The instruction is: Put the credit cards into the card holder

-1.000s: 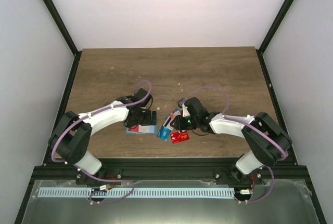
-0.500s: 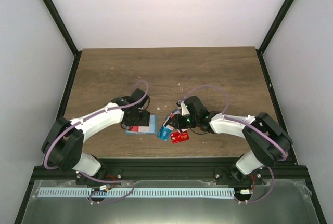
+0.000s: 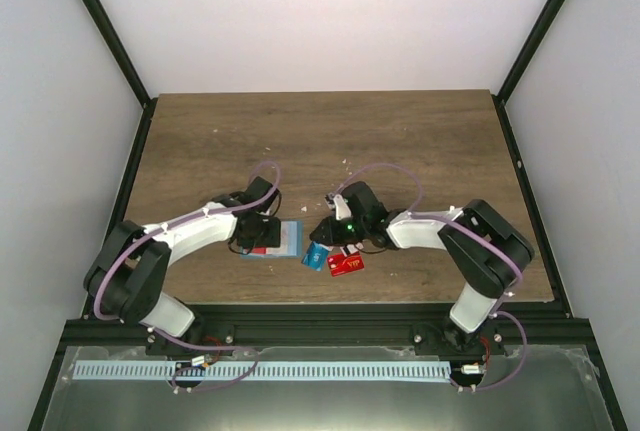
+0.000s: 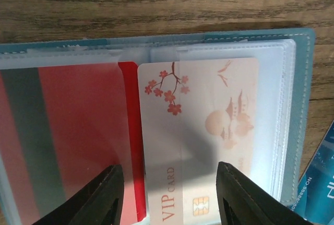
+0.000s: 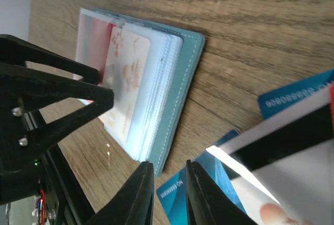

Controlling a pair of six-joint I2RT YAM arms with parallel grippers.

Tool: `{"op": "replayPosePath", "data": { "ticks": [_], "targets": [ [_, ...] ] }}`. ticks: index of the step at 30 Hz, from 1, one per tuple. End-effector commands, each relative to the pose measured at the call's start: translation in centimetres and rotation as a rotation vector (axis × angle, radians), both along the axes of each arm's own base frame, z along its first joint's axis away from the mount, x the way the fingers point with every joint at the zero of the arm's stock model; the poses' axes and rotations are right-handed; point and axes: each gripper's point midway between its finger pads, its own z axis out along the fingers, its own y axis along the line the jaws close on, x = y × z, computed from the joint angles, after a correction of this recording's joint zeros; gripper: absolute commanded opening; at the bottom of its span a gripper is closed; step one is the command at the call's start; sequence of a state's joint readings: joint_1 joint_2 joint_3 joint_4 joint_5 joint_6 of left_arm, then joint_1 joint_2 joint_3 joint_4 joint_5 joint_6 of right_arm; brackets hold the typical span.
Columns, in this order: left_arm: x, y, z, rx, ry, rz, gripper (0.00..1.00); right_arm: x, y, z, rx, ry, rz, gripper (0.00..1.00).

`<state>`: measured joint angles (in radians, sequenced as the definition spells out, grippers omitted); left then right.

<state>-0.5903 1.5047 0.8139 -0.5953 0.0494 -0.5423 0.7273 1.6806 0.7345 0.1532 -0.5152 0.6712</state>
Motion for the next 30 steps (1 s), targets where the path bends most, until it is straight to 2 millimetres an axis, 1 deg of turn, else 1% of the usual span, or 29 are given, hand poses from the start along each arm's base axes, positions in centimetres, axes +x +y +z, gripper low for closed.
{"op": "replayPosePath", "data": {
  "ticks": [1,6,10,14,22,26,30],
  "targets": [
    [0.2,-0.5,-0.8,-0.052,0.011,-0.011,0.50,0.6,2.0,1.4,0.053,-0.022,0.032,0.19],
    [0.1,-0.5,-1.3,-0.067,0.024,-0.010,0.46,0.6,3.0,0.9,0.055,-0.007,0.048,0.17],
    [-0.1,-0.9,-1.3,-0.094,0.032,-0.018,0.43,0.3,3.8,0.0,0.048,0.012,0.063,0.15],
    [-0.3,-1.2,-1.4,-0.109,0.047,-0.024,0.40,0.2,4.2,-1.0,0.051,0.034,0.067,0.13],
    [-0.4,-1.8,-1.4,-0.140,0.055,-0.028,0.37,0.1,4.5,-2.3,0.054,0.060,0.071,0.11],
    [-0.2,-2.7,-1.1,-0.176,0.055,-0.034,0.33,0.1,4.5,-2.5,0.053,0.065,0.071,0.11],
    [0.0,-3.5,-0.4,-0.218,0.042,-0.041,0.30,0.1,4.4,-2.5,0.050,0.062,0.069,0.10]
  ]
}}
